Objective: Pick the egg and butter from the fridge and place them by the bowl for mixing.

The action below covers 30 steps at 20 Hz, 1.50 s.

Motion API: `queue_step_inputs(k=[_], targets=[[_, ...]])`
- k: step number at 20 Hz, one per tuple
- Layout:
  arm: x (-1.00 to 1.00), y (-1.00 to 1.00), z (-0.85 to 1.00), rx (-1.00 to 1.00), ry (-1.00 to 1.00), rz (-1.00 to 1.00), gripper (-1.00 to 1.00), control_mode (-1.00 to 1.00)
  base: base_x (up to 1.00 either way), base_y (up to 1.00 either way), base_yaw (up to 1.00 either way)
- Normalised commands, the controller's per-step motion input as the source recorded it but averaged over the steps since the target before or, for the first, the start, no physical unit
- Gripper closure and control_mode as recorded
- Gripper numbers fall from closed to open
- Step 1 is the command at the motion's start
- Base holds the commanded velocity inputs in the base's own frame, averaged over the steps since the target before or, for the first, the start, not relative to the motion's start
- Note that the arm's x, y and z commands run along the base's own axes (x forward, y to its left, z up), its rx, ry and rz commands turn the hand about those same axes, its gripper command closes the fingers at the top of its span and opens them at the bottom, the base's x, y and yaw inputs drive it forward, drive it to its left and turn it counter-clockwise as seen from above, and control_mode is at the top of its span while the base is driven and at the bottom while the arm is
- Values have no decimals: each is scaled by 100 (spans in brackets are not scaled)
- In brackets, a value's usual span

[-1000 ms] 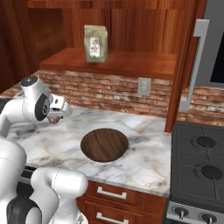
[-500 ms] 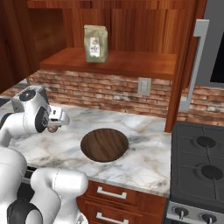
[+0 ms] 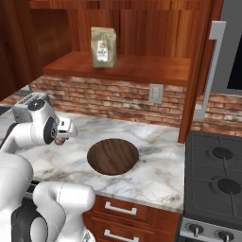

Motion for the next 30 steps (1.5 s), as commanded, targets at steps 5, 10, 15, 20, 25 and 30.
queue_step_inputs(k=[5,10,15,20,25,30], targets=[[24,-11,-21,0,0,0,100,-100,0,0,0],[25,-15,-20,0,0,0,100,-100,0,0,0],[14,-18,-21,0,0,0,100,-100,0,0,0],[6,-19,-18,0,0,0,100,-100,0,0,0],[6,-15,-19,0,0,1,100,-100,0,0,0],[17,-1,-16,-1,0,0,100,-100,0,0,0]])
